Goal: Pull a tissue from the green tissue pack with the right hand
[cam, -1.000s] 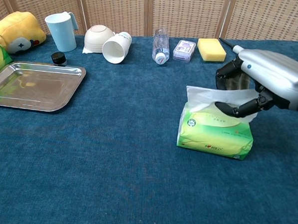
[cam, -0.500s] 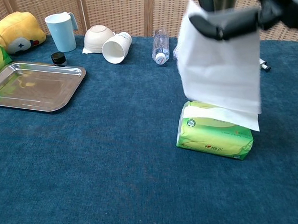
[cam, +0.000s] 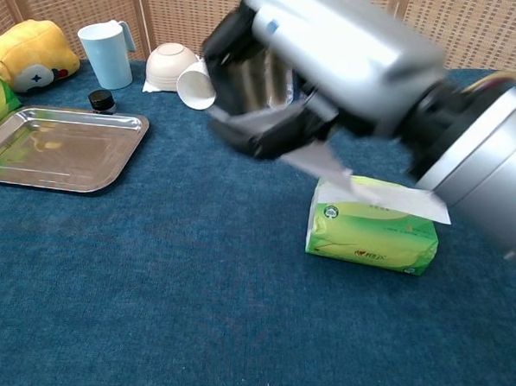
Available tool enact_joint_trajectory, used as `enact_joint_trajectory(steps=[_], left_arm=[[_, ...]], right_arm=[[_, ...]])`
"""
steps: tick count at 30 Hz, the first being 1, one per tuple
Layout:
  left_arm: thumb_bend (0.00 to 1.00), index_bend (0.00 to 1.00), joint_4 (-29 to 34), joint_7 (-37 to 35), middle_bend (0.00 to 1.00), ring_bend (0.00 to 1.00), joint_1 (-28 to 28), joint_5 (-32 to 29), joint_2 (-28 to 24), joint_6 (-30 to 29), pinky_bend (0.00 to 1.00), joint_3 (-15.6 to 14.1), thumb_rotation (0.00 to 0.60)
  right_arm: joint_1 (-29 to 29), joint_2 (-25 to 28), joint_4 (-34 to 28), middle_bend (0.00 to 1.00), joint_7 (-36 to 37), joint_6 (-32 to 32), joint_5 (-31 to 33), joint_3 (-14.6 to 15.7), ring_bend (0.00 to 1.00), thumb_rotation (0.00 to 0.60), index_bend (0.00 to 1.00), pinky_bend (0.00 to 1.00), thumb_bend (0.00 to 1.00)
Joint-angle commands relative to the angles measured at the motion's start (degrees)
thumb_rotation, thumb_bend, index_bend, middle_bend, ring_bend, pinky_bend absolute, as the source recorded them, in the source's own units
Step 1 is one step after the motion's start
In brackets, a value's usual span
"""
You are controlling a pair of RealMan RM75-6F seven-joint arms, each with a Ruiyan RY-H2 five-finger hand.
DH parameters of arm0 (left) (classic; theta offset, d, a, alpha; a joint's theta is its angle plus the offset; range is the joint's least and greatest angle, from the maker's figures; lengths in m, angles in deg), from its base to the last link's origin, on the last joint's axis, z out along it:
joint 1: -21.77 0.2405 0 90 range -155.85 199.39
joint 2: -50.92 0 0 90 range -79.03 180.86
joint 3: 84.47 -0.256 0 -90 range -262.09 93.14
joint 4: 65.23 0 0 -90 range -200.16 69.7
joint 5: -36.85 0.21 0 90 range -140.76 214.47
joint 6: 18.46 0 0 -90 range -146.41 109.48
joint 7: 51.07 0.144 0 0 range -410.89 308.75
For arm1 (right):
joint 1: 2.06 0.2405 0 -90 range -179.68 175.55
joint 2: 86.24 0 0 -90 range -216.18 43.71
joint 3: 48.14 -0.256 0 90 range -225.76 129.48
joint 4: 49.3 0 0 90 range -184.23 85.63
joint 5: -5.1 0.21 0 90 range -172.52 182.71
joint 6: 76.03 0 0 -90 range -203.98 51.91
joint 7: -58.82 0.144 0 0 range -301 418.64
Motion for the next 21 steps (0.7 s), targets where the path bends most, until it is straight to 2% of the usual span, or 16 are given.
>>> enact_joint_trajectory(steps=[1, 9, 10, 11, 12, 13, 14, 15, 16, 17, 19, 21], left_arm=[[0.0, 0.0, -0.1, 0.0, 0.0, 0.0, 0.0, 0.0, 0.0, 0.0, 0.0, 0.0, 0.6], [0.0, 0.0, -0.5, -1.0, 0.0, 0.0, -0.2, -0.6, -0.2, 0.2, 0.0, 0.2, 0.6], [0.0, 0.0, -0.5, -1.1, 0.0, 0.0, -0.2, -0.6, -0.2, 0.2, 0.0, 0.2, 0.6], [0.0, 0.0, -0.6, -1.3, 0.0, 0.0, -0.2, -0.7, -0.3, 0.1, 0.0, 0.2, 0.6], [0.0, 0.0, -0.6, -1.4, 0.0, 0.0, -0.1, -0.7, -0.3, 0.0, 0.0, 0.2, 0.6], [0.0, 0.0, -0.6, -1.5, 0.0, 0.0, -0.1, -0.7, -0.3, 0.0, 0.0, 0.2, 0.6], [0.0, 0.0, -0.7, -1.6, 0.0, 0.0, -0.1, -0.7, -0.4, -0.1, 0.0, 0.3, 0.6], [0.0, 0.0, -0.7, -1.7, 0.0, 0.0, -0.1, -0.7, -0.4, -0.1, 0.0, 0.3, 0.6], [0.0, 0.0, -0.8, -1.9, 0.0, 0.0, -0.1, -0.8, -0.4, -0.1, 0.0, 0.3, 0.6], [0.0, 0.0, -0.8, -1.9, 0.0, 0.0, -0.1, -0.9, -0.4, -0.1, 0.0, 0.3, 0.6], [0.0, 0.0, -0.8, -1.8, 0.0, 0.0, -0.1, -0.9, -0.4, 0.1, 0.0, 0.3, 0.6], [0.0, 0.0, -0.7, -1.6, 0.0, 0.0, -0.2, -0.8, -0.4, 0.2, 0.0, 0.2, 0.6]], right_arm=[[1.9, -5.7, 5.4, 0.7, -0.5, 3.1, 1.5, 1.6, 0.59, 0.6, 0.72, 0.57, 0.41], [3.6, -12.4, 13.1, 0.7, 1.3, 5.7, 2.8, 3.3, 0.59, 0.6, 0.72, 0.57, 0.41], [3.7, -12.8, 13.7, 0.69, 1.5, 6.0, 3.1, 3.5, 0.58, 0.6, 0.7, 0.57, 0.41], [4.1, -12.6, 14.0, 0.67, 2.3, 6.9, 3.2, 4.0, 0.57, 0.6, 0.64, 0.57, 0.41], [4.3, -12.1, 13.9, 0.59, 2.9, 7.8, 3.5, 4.3, 0.52, 0.6, 0.46, 0.55, 0.37], [4.5, -11.5, 13.5, 0.46, 3.4, 8.5, 3.7, 4.5, 0.44, 0.6, 0.25, 0.51, 0.29], [4.8, -10.4, 12.5, 0.35, 4.2, 10.1, 4.7, 4.8, 0.38, 0.6, 0.12, 0.47, 0.22], [4.8, -9.6, 11.6, 0.19, 4.4, 11.0, 5.6, 4.8, 0.27, 0.6, 0.01, 0.41, 0.11], [4.8, -7.7, 9.2, 0.08, 4.0, 12.2, 7.2, 4.6, 0.18, 0.6, 0.0, 0.36, 0.04], [4.7, -6.0, 6.9, 0.04, 2.9, 12.5, 7.9, 4.4, 0.12, 0.6, 0.0, 0.33, 0.02], [4.4, -3.1, 2.9, 0.0, -0.4, 12.5, 8.8, 4.1, 0.03, 0.6, 0.0, 0.28, 0.0], [4.2, -0.9, 0.0, 0.0, -3.0, 12.1, 8.8, 4.1, 0.02, 0.6, 0.0, 0.27, 0.0]])
